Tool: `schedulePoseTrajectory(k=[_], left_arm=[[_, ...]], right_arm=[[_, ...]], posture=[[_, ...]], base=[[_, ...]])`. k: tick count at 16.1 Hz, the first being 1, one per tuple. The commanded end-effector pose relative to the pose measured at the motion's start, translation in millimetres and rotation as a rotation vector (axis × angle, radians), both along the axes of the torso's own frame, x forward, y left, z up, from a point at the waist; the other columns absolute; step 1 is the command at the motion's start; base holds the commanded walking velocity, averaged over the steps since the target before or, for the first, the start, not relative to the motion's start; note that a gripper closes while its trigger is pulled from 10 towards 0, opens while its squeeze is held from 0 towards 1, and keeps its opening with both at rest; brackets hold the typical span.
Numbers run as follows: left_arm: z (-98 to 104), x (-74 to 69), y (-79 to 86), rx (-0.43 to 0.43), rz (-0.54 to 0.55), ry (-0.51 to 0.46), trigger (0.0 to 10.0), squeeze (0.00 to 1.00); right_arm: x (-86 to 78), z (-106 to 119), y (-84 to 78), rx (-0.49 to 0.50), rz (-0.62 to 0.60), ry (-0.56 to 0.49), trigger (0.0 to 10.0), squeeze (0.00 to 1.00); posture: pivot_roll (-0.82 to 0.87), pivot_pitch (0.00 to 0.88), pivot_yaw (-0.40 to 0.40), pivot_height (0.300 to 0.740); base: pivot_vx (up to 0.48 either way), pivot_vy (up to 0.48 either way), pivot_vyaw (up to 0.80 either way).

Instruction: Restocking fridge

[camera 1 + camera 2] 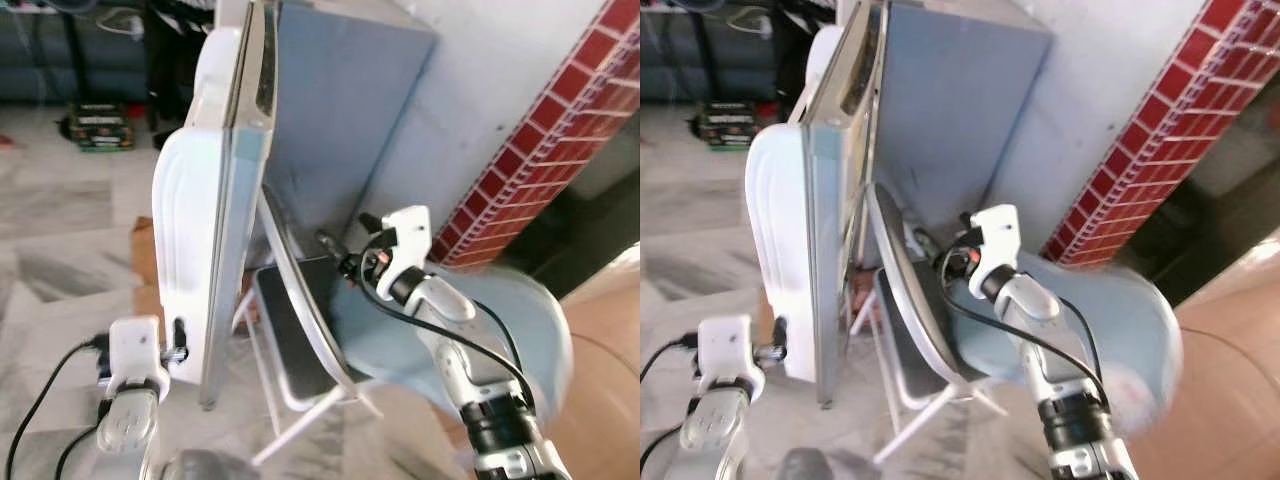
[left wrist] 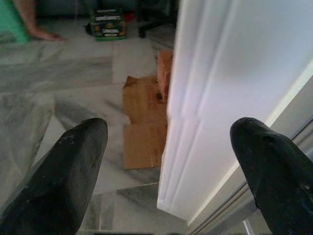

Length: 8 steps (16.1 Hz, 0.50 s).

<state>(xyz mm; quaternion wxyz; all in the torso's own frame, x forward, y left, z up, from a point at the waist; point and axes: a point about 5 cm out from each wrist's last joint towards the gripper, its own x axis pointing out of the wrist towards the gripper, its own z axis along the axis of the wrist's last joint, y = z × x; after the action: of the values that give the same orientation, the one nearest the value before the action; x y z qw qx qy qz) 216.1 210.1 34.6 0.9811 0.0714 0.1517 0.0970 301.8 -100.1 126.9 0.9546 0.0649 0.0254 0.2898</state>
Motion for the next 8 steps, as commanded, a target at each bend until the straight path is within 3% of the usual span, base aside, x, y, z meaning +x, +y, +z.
schedulePoseTrajectory(k=[1, 2, 4, 6, 8], left_arm=[[0.3, 8.1, -10.1, -0.008, -0.055, 0.005, 10.0, 0.0], [1.1, 23.2, -15.5, -0.015, -0.119, 0.021, 10.0, 0.0], [1.8, 30.6, -18.7, -0.016, -0.152, 0.027, 10.0, 0.0], [5.3, 47.5, -35.8, -0.033, -0.264, 0.031, 10.0, 0.0], [5.0, 48.1, -46.0, -0.061, -0.322, 0.036, 10.0, 0.0]], right_arm=[[-1.5, 1.9, -17.2, -0.014, -0.067, -0.018, 10.0, 0.0], [-9.7, -1.0, -25.3, -0.015, -0.112, -0.015, 10.0, 0.0], [-13.2, -2.3, -29.0, -0.015, -0.133, -0.016, 10.0, 0.0], [-20.7, -3.6, -39.1, -0.012, -0.194, -0.022, 10.0, 0.0], [-22.5, -3.8, -40.5, -0.015, -0.205, -0.027, 10.0, 0.0]], posture=[[0.19, 0.0, -0.151, 0.74], [0.13, 0.0, -0.098, 0.74], [0.11, 0.0, -0.08, 0.74], [0.07, 0.0, -0.032, 0.74], [0.05, 0.0, -0.017, 0.74]], base=[[0.0, 0.0, 0.0], [0.0, 0.0, 0.0], [0.0, 0.0, 0.0], [0.0, 0.0, 0.0], [0.0, 0.0, 0.0]])
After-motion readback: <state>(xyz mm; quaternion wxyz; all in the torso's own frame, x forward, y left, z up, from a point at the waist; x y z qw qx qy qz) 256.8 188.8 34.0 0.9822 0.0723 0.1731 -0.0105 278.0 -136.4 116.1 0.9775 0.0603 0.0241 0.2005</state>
